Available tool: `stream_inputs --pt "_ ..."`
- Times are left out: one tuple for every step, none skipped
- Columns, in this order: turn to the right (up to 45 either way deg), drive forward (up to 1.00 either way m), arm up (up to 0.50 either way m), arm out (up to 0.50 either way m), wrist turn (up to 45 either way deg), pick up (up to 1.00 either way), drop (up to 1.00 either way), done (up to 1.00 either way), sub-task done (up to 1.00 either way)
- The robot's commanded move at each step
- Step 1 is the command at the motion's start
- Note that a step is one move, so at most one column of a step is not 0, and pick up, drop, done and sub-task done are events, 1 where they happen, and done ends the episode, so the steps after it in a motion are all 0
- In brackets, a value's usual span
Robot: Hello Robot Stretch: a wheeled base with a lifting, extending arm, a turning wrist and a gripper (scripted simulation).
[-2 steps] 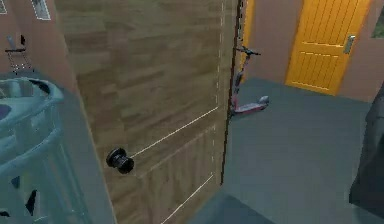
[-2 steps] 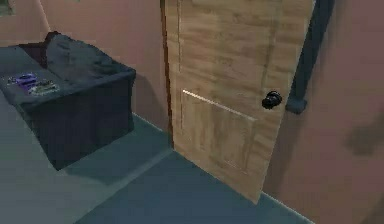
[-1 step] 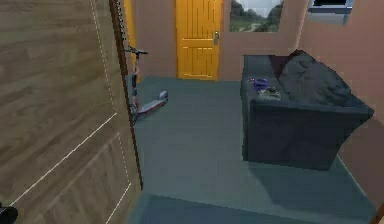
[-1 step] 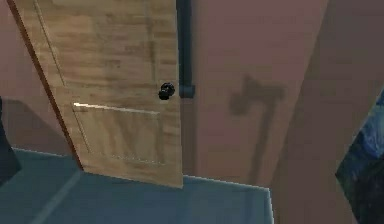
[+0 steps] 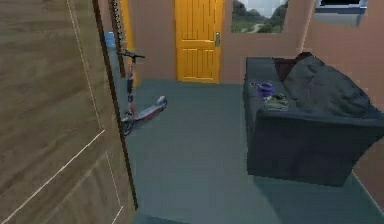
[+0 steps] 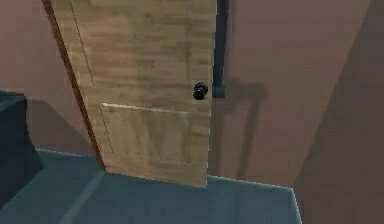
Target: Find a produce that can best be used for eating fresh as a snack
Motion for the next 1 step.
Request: stream_inputs --pt "0.0 1.00 0.00 0.00 0.0 0.00 0.00 0.00 0.00"
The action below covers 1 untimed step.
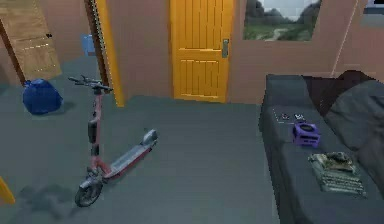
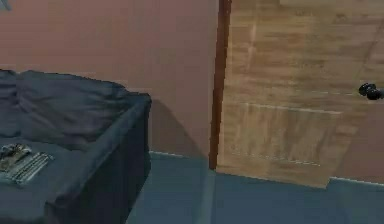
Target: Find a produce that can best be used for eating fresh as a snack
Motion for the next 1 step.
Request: stream_inputs --pt "0.0 1.00 0.00 0.00 0.0 0.00 0.00 0.00 0.00"
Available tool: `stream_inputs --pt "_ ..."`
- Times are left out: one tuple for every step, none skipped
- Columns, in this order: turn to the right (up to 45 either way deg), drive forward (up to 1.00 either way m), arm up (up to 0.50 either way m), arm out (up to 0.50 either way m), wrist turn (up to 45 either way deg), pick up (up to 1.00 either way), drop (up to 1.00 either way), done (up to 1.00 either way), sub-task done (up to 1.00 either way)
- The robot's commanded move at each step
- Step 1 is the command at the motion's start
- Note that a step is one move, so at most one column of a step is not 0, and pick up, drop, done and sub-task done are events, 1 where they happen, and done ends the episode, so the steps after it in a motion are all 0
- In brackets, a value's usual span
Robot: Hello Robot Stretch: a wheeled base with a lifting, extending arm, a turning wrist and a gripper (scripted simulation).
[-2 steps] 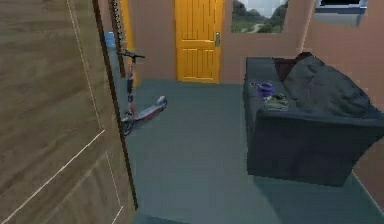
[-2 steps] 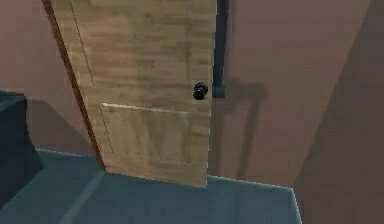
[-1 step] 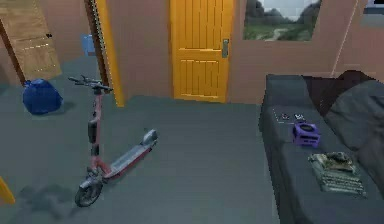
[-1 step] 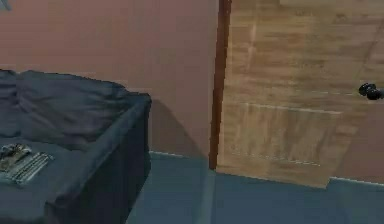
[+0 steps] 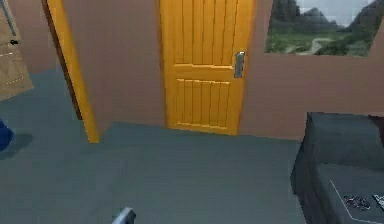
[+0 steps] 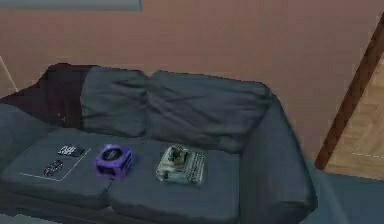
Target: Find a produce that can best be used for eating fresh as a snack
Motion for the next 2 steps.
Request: stream_inputs --pt "0.0 1.00 0.00 0.00 0.0 0.00 0.00 0.00 0.00" --pt "0.0 0.05 0.00 0.00 0.0 0.00 0.00 0.00 0.00"
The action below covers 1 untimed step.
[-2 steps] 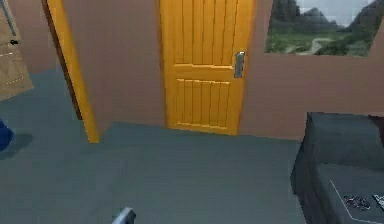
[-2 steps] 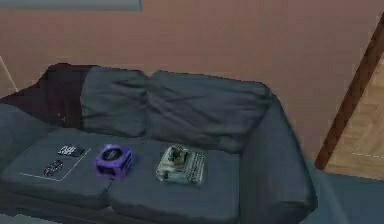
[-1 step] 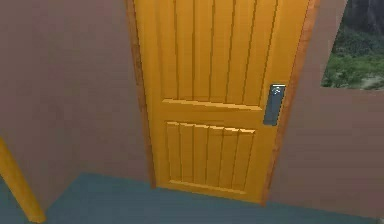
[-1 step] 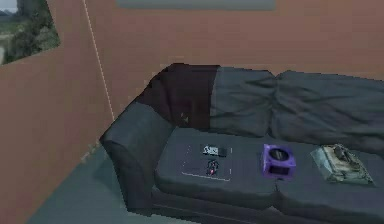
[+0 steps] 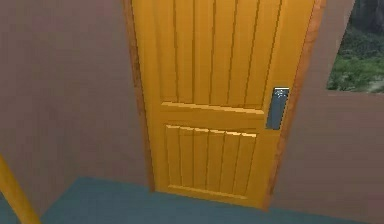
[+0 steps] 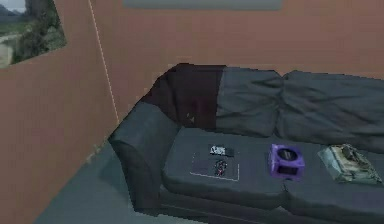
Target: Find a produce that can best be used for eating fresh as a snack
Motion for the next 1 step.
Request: stream_inputs --pt "-39.0 0.00 0.00 0.00 0.0 0.00 0.00 0.00 0.00"
